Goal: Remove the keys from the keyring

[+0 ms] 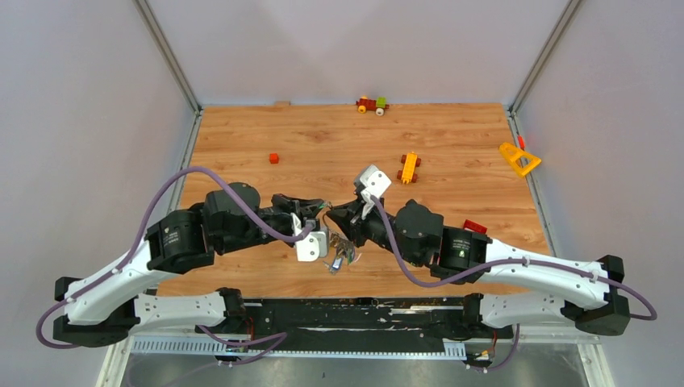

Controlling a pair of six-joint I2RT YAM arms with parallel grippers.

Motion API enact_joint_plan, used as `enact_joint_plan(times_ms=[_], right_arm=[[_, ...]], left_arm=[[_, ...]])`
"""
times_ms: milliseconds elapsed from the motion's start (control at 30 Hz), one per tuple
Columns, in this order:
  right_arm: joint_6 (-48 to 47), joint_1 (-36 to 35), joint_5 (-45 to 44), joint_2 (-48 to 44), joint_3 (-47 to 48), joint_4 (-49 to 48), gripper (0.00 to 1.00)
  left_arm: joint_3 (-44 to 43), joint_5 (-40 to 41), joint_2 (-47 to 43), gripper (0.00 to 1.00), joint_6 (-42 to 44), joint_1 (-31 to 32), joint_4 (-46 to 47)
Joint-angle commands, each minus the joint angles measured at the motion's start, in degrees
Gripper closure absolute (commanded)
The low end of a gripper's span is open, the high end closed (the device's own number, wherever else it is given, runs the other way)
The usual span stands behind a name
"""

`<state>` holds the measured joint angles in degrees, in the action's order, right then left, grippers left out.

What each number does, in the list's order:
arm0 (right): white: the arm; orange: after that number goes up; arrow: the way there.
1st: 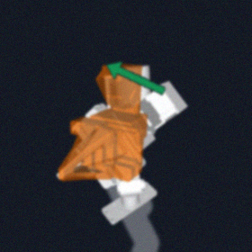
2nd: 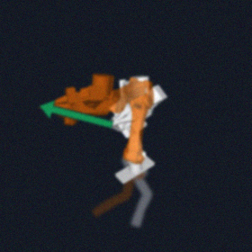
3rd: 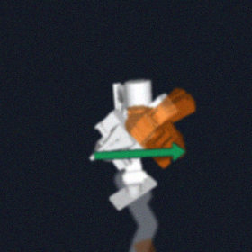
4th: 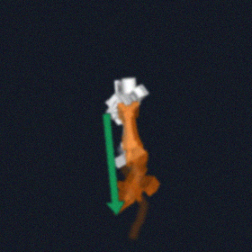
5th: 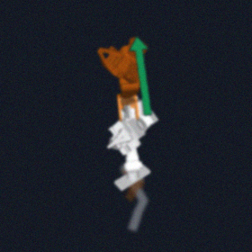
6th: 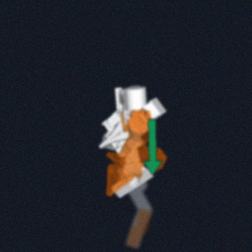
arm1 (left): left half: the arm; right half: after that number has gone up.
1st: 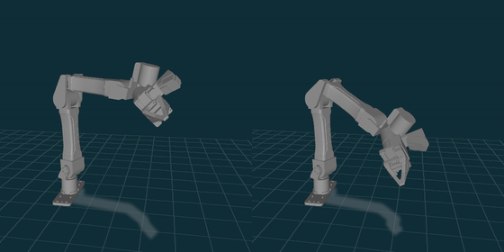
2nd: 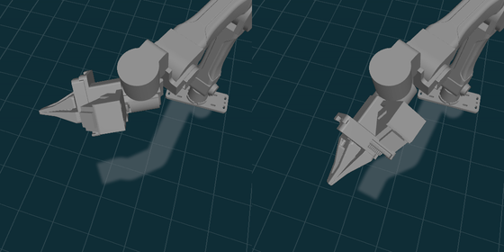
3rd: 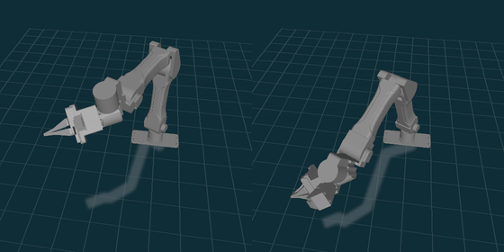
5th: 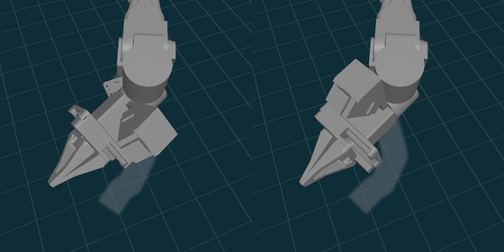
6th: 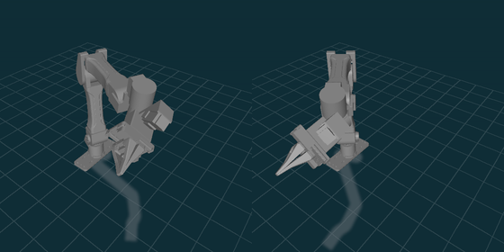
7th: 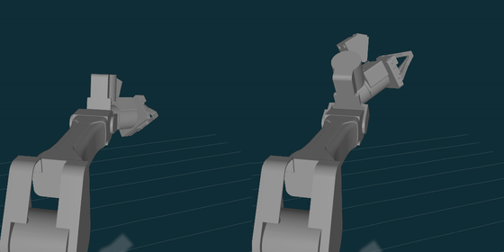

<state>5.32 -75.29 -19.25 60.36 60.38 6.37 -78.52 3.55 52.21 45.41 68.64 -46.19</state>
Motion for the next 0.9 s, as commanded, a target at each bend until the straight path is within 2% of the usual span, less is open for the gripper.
enact_joint_plan(times_ms=[0, 133, 300, 867], right_arm=[[1.2, 0.1, -12.9, 2.2, 7.1, 10.8, 1.00], [1.4, 0.1, -17.3, 4.0, 10.9, 15.2, 1.00], [2.9, 0.5, -19.9, 5.0, 12.9, 16.9, 1.00], [5.2, 0.9, -21.0, -3.9, 7.3, 5.9, 1.00]], left_arm=[[2.6, 3.5, -2.7, 1.00, -2.7, 0.1, 9.2], [7.1, 5.8, -4.5, 1.00, -3.6, 0.2, 13.0], [9.8, 4.8, -5.4, 1.00, -3.8, 0.2, 14.5], [16.4, 1.2, -4.1, 1.00, -6.0, 0.2, 14.3]])
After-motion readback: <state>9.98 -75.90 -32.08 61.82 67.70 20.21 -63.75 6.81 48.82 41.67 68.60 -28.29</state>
